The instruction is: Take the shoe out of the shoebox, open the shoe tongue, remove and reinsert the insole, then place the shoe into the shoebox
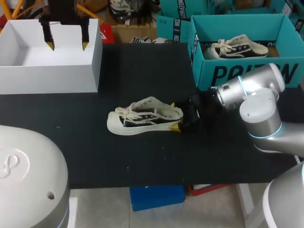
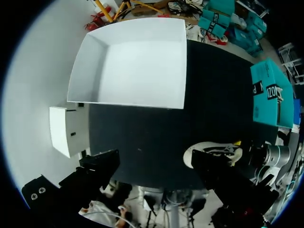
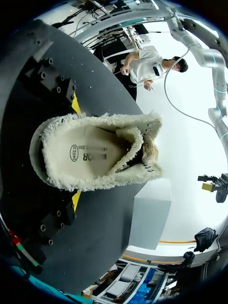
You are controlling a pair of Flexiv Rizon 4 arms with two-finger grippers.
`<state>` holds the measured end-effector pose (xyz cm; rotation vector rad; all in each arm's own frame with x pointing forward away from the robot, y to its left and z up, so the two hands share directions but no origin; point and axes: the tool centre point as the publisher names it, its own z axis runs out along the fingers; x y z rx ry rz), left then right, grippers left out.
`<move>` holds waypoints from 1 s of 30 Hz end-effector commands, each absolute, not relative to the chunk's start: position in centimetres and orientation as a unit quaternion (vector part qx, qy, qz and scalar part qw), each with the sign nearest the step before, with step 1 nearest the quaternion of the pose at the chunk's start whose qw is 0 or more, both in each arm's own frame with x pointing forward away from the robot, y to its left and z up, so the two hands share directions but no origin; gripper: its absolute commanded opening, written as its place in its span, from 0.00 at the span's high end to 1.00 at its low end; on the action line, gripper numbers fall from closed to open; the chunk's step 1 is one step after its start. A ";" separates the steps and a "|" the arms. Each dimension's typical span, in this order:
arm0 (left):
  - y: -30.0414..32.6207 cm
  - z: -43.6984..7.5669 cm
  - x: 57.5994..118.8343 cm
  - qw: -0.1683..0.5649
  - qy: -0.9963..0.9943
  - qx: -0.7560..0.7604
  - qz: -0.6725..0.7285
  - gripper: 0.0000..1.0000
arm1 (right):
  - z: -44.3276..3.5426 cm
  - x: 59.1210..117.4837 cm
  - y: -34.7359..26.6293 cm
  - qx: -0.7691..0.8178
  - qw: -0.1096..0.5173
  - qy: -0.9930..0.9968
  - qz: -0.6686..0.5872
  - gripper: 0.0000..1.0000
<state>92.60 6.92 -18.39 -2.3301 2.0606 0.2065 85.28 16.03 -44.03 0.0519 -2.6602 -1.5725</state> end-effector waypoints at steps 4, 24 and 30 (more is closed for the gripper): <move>2.6 -20.1 88.6 0.024 0.660 -0.747 0.082 0.00 | -44.5 85.4 16.4 0.016 0.025 -0.861 -0.508 1.00; -2.5 -21.7 85.8 -0.005 0.690 -0.716 0.107 0.00 | -44.5 85.4 16.4 0.016 0.025 -0.861 -0.508 1.00; -1.8 -20.9 86.5 0.005 0.687 -0.719 0.102 0.00 | -44.5 85.4 16.4 0.016 0.025 -0.861 -0.508 1.00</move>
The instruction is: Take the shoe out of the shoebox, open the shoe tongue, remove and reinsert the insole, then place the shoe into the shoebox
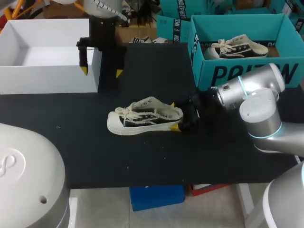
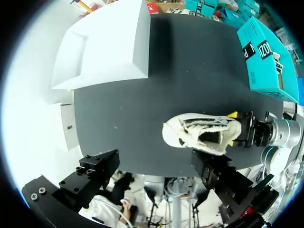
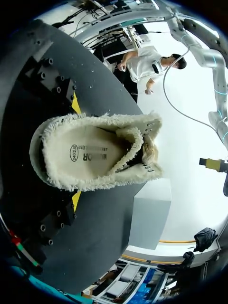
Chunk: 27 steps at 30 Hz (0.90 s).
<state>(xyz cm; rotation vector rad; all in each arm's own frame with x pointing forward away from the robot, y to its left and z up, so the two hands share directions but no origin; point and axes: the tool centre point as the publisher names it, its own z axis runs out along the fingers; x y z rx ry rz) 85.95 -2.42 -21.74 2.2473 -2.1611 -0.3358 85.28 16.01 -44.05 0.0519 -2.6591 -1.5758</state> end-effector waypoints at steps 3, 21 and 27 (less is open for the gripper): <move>-2.3 -20.2 87.1 -0.013 -0.692 0.715 -0.098 0.00 | -44.5 85.4 16.4 0.016 0.025 -0.861 -0.508 1.00; -12.2 -25.0 84.5 -0.113 -0.714 0.659 -0.206 0.00 | -44.5 85.4 16.4 0.016 0.025 -0.861 -0.508 1.00; -13.4 -27.3 83.8 -0.096 -0.711 0.665 -0.206 0.00 | -44.5 85.4 16.4 0.016 0.025 -0.861 -0.508 1.00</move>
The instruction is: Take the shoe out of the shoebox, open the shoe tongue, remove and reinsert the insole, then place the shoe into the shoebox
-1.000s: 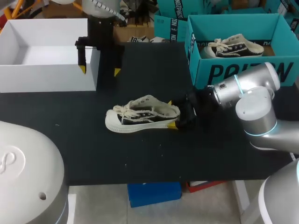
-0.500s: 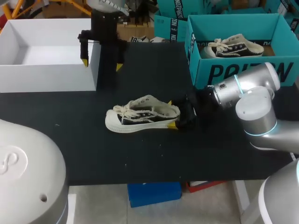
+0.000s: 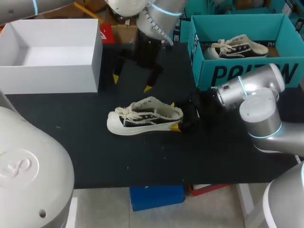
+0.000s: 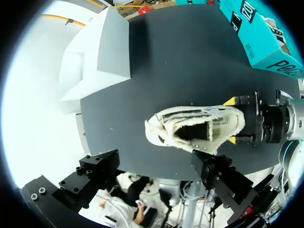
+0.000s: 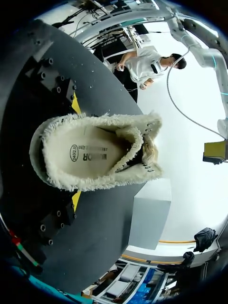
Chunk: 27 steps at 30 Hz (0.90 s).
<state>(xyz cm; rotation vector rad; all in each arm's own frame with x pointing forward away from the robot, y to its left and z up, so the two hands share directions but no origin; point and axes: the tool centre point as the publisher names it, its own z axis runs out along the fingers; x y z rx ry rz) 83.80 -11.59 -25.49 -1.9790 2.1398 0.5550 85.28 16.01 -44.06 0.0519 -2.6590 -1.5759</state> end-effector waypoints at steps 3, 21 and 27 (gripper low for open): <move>-13.9 -28.4 83.7 0.089 0.700 -0.679 0.200 0.00 | -44.5 85.4 16.4 0.016 0.025 -0.861 -0.508 1.00; -16.3 -34.3 83.4 0.088 0.687 -0.693 0.200 0.00 | -44.5 85.4 16.4 0.016 0.025 -0.861 -0.508 1.00; -16.4 -35.7 83.8 0.091 0.685 -0.694 0.203 0.00 | -44.5 85.4 16.4 0.016 0.025 -0.861 -0.508 1.00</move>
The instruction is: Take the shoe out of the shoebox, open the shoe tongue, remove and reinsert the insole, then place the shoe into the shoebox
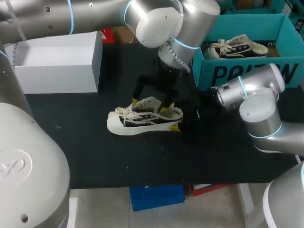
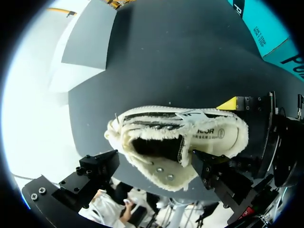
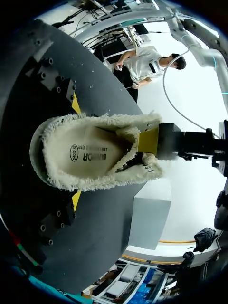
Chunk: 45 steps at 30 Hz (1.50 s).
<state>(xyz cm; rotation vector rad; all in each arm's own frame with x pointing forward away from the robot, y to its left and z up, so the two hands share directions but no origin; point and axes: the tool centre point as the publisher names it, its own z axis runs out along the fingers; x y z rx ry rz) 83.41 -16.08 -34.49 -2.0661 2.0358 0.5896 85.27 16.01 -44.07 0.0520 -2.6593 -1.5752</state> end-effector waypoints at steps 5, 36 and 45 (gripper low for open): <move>-16.5 -37.0 83.8 0.095 0.688 -0.689 0.208 0.00 | -44.5 85.4 16.4 0.016 0.025 -0.861 -0.508 1.00; -16.7 -37.7 83.5 0.097 0.702 -0.672 0.213 1.00 | -44.5 85.4 16.4 0.016 0.025 -0.861 -0.508 1.00; -16.5 -37.3 83.3 0.095 0.710 -0.665 0.209 1.00 | -44.5 85.4 16.4 0.016 0.025 -0.861 -0.508 1.00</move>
